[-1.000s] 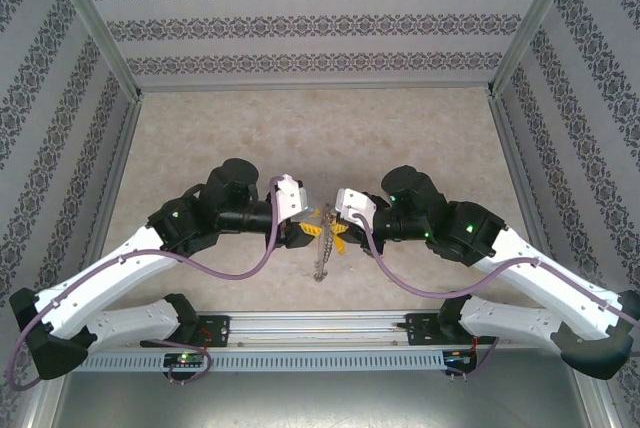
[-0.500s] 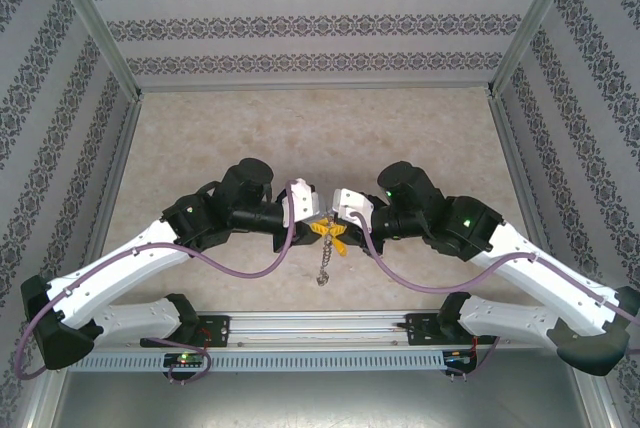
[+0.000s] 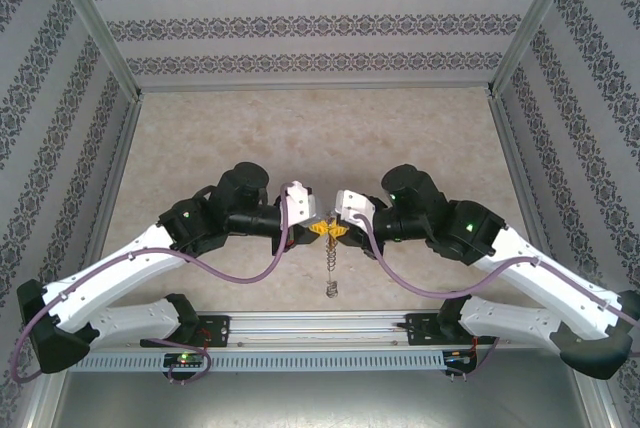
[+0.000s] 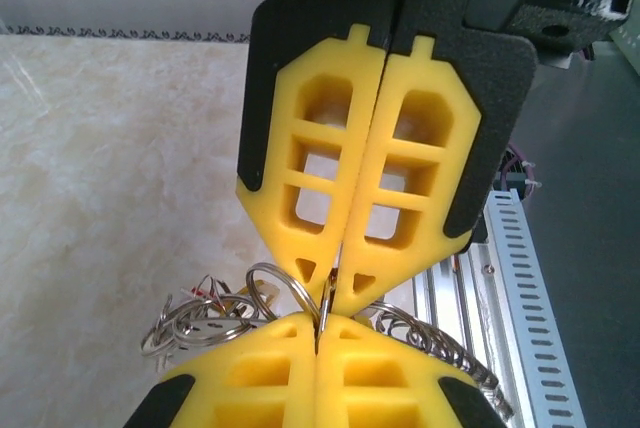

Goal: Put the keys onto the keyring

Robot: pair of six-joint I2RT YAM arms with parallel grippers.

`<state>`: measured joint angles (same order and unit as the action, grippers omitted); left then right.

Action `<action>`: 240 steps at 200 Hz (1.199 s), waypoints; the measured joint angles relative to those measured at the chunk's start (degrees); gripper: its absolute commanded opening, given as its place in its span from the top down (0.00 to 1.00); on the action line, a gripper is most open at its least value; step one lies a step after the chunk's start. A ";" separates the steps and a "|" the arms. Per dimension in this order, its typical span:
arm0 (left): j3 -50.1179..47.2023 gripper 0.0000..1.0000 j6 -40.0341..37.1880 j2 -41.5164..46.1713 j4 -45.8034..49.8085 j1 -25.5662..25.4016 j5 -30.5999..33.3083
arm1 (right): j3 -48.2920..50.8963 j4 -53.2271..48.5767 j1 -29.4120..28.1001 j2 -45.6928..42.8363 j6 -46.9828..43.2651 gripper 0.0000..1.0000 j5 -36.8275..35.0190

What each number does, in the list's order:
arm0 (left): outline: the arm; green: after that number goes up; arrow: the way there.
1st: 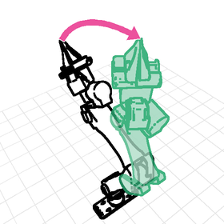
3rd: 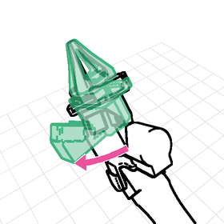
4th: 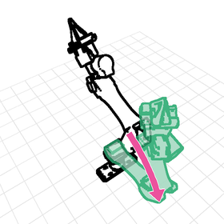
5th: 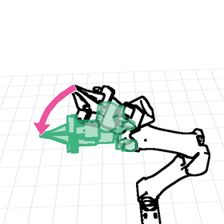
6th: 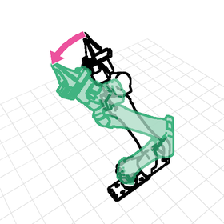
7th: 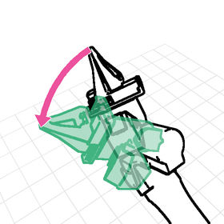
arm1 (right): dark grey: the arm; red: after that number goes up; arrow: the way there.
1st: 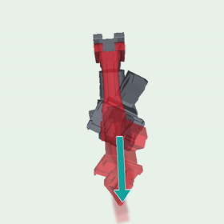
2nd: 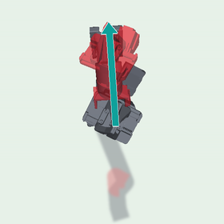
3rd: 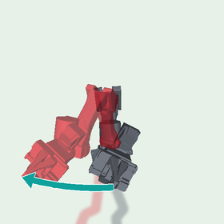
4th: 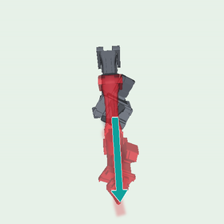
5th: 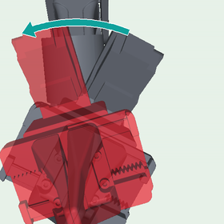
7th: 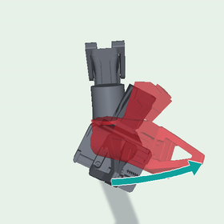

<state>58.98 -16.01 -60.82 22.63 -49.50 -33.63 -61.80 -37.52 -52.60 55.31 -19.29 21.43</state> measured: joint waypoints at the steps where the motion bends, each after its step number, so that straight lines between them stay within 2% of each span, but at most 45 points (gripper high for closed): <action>1: -0.07 1.00 0.02 0.02 -0.09 0.00 0.00 | 0.15 0.13 0.00 -0.13 0.02 0.91 0.04; 110: -8.11 1.00 10.78 4.00 -15.34 3.13 -8.63 | 5.31 9.07 0.00 -4.81 2.82 0.84 2.25; 126: -8.83 1.00 12.13 4.20 -16.79 3.50 -9.55 | 5.90 9.92 0.00 -5.27 2.82 0.88 2.25; 145: -9.60 1.00 13.53 4.26 -18.97 3.89 -10.64 | 6.23 10.47 0.00 -5.99 3.37 1.00 2.03; 181: -9.70 1.00 14.84 4.20 -20.87 4.24 -11.52 | 6.60 11.58 0.00 -7.15 3.48 1.00 0.85; 189: -8.94 0.88 14.27 3.91 -19.43 4.22 -11.15 | 6.60 11.52 -0.02 -7.17 3.43 1.00 0.24; 197: -7.58 0.70 13.22 3.41 -17.20 4.11 -10.29 | 6.60 11.52 -0.02 -7.10 3.26 1.00 -0.42; 204: -5.88 0.61 11.91 2.84 -14.45 3.80 -9.03 | 6.54 11.43 0.00 -6.99 2.86 1.00 -1.22; 213: -3.45 0.57 9.97 2.45 -10.82 3.45 -6.95 | 6.47 10.51 0.28 -6.75 2.56 1.00 -2.34; 240: 2.84 0.58 4.52 2.25 -1.25 1.40 -0.35 | 5.01 6.99 1.14 -4.55 1.40 1.00 -4.07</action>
<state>61.82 -11.49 -58.57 21.39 -48.10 -33.98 -56.80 -30.52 -51.46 50.76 -17.89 17.37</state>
